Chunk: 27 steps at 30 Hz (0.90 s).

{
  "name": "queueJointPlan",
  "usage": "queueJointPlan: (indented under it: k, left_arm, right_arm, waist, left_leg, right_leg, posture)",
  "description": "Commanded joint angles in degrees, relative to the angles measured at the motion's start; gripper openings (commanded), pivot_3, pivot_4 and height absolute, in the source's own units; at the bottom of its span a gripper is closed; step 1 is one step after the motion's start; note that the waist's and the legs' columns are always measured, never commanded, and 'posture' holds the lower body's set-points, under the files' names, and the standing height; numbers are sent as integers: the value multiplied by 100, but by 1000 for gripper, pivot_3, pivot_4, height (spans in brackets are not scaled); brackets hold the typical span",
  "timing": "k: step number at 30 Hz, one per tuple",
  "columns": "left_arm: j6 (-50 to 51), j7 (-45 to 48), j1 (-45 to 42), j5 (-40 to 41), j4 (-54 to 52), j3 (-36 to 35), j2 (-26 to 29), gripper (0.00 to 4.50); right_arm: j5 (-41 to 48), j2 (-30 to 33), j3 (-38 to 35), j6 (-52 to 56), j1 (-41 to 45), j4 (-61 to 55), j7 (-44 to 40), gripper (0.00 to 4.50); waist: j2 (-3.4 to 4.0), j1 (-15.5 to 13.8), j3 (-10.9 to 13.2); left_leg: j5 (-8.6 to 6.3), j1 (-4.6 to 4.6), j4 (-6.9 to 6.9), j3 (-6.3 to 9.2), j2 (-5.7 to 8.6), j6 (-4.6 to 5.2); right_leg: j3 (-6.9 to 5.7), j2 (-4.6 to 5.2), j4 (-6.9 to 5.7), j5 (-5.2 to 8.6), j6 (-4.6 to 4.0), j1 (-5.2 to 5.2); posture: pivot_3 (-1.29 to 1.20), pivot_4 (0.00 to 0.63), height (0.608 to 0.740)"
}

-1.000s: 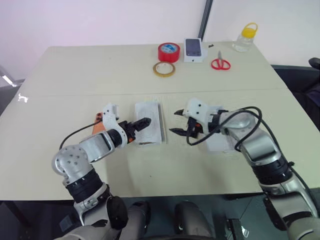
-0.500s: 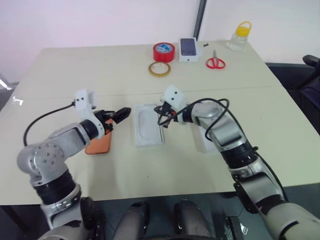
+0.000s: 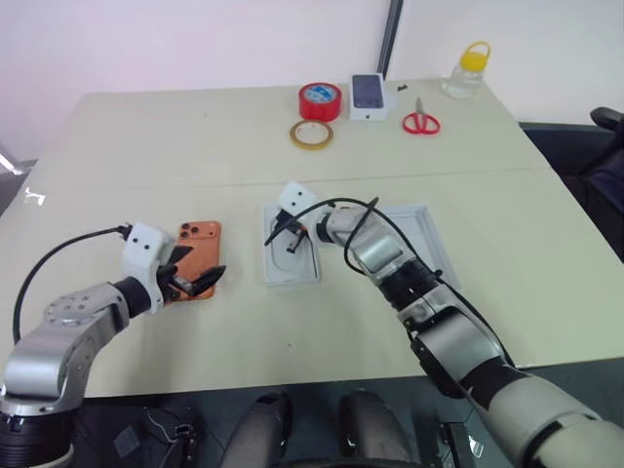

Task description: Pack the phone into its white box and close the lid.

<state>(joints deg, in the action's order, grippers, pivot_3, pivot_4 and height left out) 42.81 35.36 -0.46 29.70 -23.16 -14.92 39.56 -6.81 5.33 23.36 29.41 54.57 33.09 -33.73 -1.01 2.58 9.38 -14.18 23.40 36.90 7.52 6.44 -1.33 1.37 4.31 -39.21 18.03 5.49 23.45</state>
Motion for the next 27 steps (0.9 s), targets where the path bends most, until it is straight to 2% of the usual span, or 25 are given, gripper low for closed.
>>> queueJointPlan:
  k: [1,19,24,27]
  left_arm:
    - [-194,153,134,33,-250,-113,87,4350]
    - [-212,94,-30,30,-147,-25,-46,4350]
    - [-172,14,-36,64,-192,-79,-104,4350]
    - [244,-426,-287,339,10,-491,-328,4350]
  right_arm:
    - [-134,22,106,128,35,-146,-193,36]
    - [-933,691,708,577,-266,-1704,-615,36]
    - [-804,619,553,526,-261,-1828,-621,36]
    - [-357,360,196,455,-278,-2155,-689,36]
  waist:
    - [1,-1,0]
    - [2,-7,0]
    - [2,-5,0]
    - [2,-10,0]
  left_leg:
    - [0,0,-1,0,0,0]
    - [-1,0,-1,1,-1,1]
    - [-1,0,-1,1,-1,1]
    - [-1,0,-2,1,-1,1]
  right_leg:
    - [0,0,-1,0,0,1]
    - [0,-1,-2,0,0,1]
    - [0,-1,-1,0,0,1]
    - [0,-1,-1,0,0,1]
  posture:
    - [0,150,740]
    - [0,150,740]
    - [0,150,740]
    - [0,150,740]
